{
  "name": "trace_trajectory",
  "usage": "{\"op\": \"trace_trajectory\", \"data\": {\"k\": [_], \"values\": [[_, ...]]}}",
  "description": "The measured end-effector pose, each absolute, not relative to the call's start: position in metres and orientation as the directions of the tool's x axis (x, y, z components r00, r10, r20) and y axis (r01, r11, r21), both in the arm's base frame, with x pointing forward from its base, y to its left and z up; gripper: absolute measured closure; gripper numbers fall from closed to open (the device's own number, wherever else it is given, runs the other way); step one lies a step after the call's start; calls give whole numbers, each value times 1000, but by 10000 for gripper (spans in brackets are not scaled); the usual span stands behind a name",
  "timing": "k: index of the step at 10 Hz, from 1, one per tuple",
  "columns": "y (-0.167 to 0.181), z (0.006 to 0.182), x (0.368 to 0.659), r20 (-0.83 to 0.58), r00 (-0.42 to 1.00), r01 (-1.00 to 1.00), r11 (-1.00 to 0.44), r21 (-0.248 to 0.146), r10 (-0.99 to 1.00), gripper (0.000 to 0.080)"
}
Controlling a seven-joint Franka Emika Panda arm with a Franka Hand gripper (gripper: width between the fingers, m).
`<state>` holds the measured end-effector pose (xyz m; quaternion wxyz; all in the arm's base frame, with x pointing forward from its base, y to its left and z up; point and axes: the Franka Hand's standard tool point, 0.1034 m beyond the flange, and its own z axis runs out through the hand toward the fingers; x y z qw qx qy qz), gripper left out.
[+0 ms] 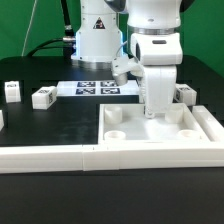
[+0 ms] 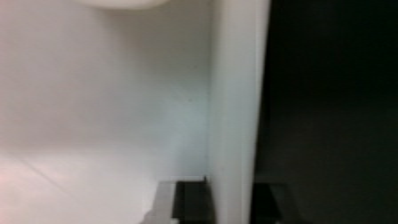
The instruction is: Assemble one leg
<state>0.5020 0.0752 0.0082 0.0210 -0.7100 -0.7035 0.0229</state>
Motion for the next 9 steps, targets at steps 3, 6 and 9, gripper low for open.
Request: {"op": "trace_trajectory", "data": {"k": [3,6,9], "values": [[77,9,502,-5,18,997,-19,-71,1000,735],[76,8,502,-6,24,997,-24,-71,1000,735],[76,8,502,-6,25,997,-25,-71,1000,251]]}}
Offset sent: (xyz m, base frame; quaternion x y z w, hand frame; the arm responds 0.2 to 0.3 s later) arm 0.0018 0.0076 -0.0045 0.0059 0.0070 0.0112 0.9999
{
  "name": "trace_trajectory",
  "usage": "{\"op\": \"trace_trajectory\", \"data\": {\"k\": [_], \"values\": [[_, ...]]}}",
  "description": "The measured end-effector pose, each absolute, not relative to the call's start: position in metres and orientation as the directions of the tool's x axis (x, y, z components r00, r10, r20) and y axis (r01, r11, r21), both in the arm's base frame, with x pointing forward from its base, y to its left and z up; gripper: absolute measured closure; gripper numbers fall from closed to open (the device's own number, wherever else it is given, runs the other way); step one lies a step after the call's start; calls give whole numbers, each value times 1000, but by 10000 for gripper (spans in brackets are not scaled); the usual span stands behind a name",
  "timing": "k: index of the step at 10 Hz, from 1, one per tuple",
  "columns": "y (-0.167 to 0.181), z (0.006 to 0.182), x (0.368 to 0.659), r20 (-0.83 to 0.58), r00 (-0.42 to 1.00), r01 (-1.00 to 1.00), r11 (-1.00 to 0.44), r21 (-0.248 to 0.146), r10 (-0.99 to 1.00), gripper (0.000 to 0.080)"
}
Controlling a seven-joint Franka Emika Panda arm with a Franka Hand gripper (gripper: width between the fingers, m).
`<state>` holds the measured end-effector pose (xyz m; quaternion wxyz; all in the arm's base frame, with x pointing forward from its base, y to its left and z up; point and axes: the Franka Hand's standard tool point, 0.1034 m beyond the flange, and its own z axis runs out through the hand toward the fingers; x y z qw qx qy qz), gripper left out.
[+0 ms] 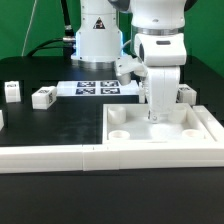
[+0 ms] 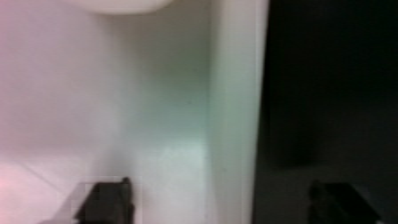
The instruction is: Assemble one leg
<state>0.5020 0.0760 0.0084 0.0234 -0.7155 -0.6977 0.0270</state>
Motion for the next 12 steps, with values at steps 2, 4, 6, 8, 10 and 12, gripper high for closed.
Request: {"op": "trace_trajectory", "data": {"k": [2,4,6,8,10,12], "values": [[76,8,502,-6,25,997,-26,-71,1000,174],[76,8,502,-6,26,997,-26,-71,1000,155],[76,8,502,-6,26,997,-26,-71,1000,151],[78,20,502,-10,36,998,-36,-60,999,151],[80,41,495,-26,61,996,-62,-58,998,151],[83,60,490,-33,120,992,-121,-32,992,151]]}}
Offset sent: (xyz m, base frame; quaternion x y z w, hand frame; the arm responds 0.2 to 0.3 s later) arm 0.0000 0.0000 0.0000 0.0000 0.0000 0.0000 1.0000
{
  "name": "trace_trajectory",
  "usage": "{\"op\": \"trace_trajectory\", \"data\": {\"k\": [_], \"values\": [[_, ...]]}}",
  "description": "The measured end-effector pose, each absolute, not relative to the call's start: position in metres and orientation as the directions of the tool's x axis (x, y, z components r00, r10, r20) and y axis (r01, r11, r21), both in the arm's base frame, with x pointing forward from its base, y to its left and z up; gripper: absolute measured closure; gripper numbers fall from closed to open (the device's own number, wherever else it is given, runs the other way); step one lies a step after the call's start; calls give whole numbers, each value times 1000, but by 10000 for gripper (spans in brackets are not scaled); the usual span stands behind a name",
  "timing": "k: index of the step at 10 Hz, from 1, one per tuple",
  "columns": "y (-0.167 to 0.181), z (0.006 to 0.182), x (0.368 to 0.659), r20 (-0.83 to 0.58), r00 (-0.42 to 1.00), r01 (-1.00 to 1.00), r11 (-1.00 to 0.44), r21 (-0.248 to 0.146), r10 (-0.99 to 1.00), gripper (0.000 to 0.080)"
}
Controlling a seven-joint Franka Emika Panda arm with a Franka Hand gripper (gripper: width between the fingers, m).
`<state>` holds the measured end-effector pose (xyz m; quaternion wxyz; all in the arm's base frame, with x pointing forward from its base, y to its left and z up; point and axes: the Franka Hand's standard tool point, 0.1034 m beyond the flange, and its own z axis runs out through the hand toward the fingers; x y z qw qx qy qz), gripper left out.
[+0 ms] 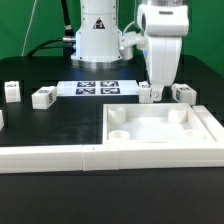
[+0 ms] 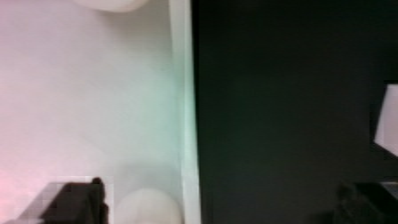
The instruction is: Assemble one leg
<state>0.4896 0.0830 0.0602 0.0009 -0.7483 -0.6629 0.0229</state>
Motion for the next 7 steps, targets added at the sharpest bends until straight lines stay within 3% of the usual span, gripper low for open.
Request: {"op": "trace_trajectory", "data": {"k": [3,7], "values": [[82,55,488,-36,188,981,-189,-40,982,151],[94,48,471,-47,671,739,-673,-33,740,151]]}}
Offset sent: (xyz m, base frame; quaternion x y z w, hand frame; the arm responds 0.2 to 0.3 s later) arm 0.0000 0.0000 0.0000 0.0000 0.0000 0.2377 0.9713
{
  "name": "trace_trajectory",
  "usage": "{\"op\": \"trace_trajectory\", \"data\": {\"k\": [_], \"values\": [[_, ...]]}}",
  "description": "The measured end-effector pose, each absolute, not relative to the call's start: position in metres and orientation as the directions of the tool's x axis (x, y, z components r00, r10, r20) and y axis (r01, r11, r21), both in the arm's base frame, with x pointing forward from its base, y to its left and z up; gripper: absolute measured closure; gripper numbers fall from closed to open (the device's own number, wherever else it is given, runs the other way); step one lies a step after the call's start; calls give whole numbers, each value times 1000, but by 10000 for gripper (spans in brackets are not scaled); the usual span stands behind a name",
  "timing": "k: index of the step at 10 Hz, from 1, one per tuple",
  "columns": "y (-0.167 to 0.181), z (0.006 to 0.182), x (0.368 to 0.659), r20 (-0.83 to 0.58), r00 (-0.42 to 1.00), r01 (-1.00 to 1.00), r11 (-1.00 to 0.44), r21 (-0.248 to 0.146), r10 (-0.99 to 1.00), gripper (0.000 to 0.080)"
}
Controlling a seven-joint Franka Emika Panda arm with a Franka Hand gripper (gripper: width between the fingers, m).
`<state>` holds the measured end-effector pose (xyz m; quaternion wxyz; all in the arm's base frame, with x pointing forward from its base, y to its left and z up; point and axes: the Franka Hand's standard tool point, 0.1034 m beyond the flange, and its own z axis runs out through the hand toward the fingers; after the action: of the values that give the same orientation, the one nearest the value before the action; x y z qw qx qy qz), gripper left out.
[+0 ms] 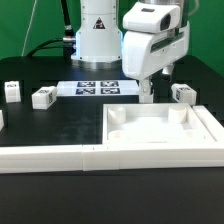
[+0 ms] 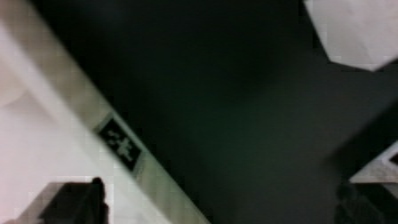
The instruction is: Assemble one leg
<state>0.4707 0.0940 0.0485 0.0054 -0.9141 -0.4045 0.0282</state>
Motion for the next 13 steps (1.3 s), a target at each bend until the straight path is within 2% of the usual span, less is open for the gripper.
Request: {"op": "trace_trajectory", "data": {"k": [3,4,6,8,11,12,13], "values": [[118,48,464,-57,886,458,-888,-37,459,151],[133,49,461,-62,955,288,-957,-44,290,151],[159,49,456,-71,994,77,-996,-44,80,151],[165,48,456,-80,994,-75,-996,-50,-71,151],[165,47,455,-100,993,-65,-997,-45,-60,151],[167,42,447,-130,991,-43,-998,-39,-38,151],[166,42,442,-246,969,-10,-1000,-20,-5,151]]}}
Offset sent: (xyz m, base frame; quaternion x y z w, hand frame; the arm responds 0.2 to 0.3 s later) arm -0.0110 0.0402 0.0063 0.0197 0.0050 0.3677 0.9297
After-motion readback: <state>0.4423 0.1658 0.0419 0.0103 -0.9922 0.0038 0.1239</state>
